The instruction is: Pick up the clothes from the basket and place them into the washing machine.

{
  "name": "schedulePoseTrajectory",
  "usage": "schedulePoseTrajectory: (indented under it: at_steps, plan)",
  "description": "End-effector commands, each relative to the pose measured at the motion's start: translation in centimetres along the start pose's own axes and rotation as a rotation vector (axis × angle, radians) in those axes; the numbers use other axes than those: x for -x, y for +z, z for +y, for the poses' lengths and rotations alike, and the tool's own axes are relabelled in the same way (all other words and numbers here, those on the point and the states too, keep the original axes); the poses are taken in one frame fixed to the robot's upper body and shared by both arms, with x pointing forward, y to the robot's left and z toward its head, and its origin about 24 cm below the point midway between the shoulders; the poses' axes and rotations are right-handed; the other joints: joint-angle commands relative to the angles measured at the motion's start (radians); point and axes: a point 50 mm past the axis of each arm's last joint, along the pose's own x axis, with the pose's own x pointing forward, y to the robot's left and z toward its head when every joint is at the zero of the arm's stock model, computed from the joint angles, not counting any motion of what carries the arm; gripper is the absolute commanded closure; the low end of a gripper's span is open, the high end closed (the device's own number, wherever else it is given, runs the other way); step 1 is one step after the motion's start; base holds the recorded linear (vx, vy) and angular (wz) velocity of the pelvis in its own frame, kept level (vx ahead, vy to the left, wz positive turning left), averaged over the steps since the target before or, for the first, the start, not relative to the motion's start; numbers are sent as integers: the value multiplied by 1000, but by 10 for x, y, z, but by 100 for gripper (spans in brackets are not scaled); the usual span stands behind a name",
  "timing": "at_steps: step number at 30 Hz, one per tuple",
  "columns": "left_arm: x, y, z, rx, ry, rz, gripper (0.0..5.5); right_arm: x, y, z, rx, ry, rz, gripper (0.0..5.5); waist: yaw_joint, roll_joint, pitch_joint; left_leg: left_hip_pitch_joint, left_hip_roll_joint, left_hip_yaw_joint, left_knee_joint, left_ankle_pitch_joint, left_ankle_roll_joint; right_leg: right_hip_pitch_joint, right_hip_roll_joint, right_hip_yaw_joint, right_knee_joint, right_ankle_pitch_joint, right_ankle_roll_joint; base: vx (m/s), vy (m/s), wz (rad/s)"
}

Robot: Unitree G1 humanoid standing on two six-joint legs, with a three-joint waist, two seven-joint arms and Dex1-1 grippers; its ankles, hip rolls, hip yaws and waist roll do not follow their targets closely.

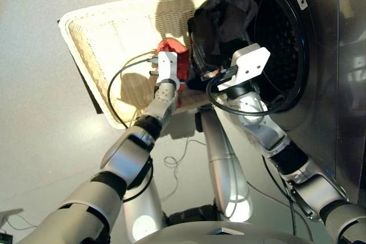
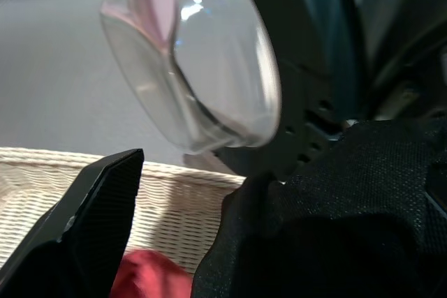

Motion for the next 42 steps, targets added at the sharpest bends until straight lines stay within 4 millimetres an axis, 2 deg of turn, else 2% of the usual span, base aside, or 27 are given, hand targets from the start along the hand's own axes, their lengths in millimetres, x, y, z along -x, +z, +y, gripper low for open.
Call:
schedulePoseTrajectory:
  at_steps: [1, 3, 5, 9, 11, 14, 17, 20, 22, 23, 24, 26, 28, 33, 37, 40, 42]
  plan:
    - [15, 19, 5, 7, -38, -173, 550, 11, 16, -20, -35, -28, -43, 0, 30, 33, -11, -13, -2, -42, 20, 16, -13, 64, -24, -7, -54, 23, 74, 0, 0, 0]
    - [24, 22, 18, -20, -31, -211, 550, 19, 4, -34, -32, -87, 38, 0, 39, 36, -11, 4, -9, -43, 11, 16, -13, 80, -28, -11, -59, 22, 73, 0, 0, 0]
    - [34, 23, 28, -26, -26, -232, 550, 24, 3, -41, -49, -98, 64, 0, 47, 38, -11, 21, -12, -42, -2, 18, -14, 97, -31, -13, -66, 21, 72, 0, 0, 0]
    - [50, 28, 36, -52, -43, -285, 550, 36, 4, -48, -112, -85, 96, 0, 59, 40, -11, 60, -19, -40, -38, 27, -15, 133, -42, -19, -91, 26, 73, 0, 0, 0]
    - [55, 33, 38, -57, -58, -316, 550, 45, -6, -49, -159, -80, 170, 0, 66, 41, -11, 80, -25, -38, -57, 33, -17, 158, -48, -24, -113, 32, 76, 0, 0, 0]
    - [61, 42, 33, -38, -130, -361, 550, 64, -51, -35, -307, -26, 428, 0, 83, 45, -11, 125, -39, -41, -105, 52, -24, 209, -58, -34, -158, 44, 81, 17, -5, 6]
    - [63, 53, 18, 58, -210, -404, 550, 80, -87, -10, -578, -35, 633, 0, 101, 51, -11, 167, -51, -47, -149, 72, -29, 257, -66, -44, -201, 55, 86, 53, -12, 74]
    - [61, 71, 6, 106, -262, -470, 550, 79, -104, 5, -664, -65, 694, 0, 107, 60, -11, 207, -63, -48, -193, 85, -30, 298, -77, -50, -241, 67, 93, 53, 11, 138]
    - [62, 84, 3, 133, -281, -531, 550, 78, -104, 14, -718, -56, 677, 0, 109, 59, -11, 233, -68, -45, -218, 94, -29, 319, -81, -52, -265, 77, 98, 0, 0, 0]
    - [62, 84, 3, 133, -281, -530, 550, 78, -104, 14, -718, -56, 677, 0, 109, 58, -11, 233, -68, -45, -219, 94, -29, 319, -82, -52, -266, 77, 98, 0, 0, 0]
    - [62, 87, 0, 158, -287, -541, 550, 75, -96, 18, -708, -3, 650, 0, 106, 53, -11, 265, -74, -39, -249, 103, -29, 348, -86, -53, -292, 88, 103, 50, 27, -14]
    - [63, 89, 1, 150, -296, -549, 550, 67, -86, 12, -598, 45, 599, 0, 106, 54, -11, 295, -77, -39, -271, 109, -27, 373, -90, -56, -312, 95, 107, 63, 22, 3]
    - [66, 97, 6, 153, -293, -587, 550, 53, -63, 3, -462, 110, 468, 0, 104, 55, -11, 328, -82, -38, -296, 115, -25, 407, -97, -62, -338, 104, 112, 60, 6, 13]
    - [73, 107, 15, 161, -294, -648, 550, 43, -29, -7, -308, 170, 265, 0, 99, 57, -12, 403, -97, -36, -346, 126, -23, 485, -106, -67, -381, 113, 122, 33, 10, -2]
    - [78, 108, 19, 159, -319, -659, 550, 42, -11, -15, -236, 186, 177, 0, 100, 67, -46, 446, -107, -39, -395, 142, -25, 526, -118, -72, -421, 124, 127, 72, 25, 26]
    - [84, 110, 22, 166, -357, -670, 550, 43, 6, -17, -253, 226, 104, 0, 101, 72, -68, 475, -112, -40, -419, 150, -27, 549, -120, -76, -433, 124, 128, 64, 10, 69]
    - [86, 109, 22, 174, -386, -665, 550, 42, 10, -19, -276, 231, 87, 0, 104, 77, -78, 491, -113, -44, -426, 151, -25, 563, -121, -78, -434, 121, 129, 32, 4, 26]
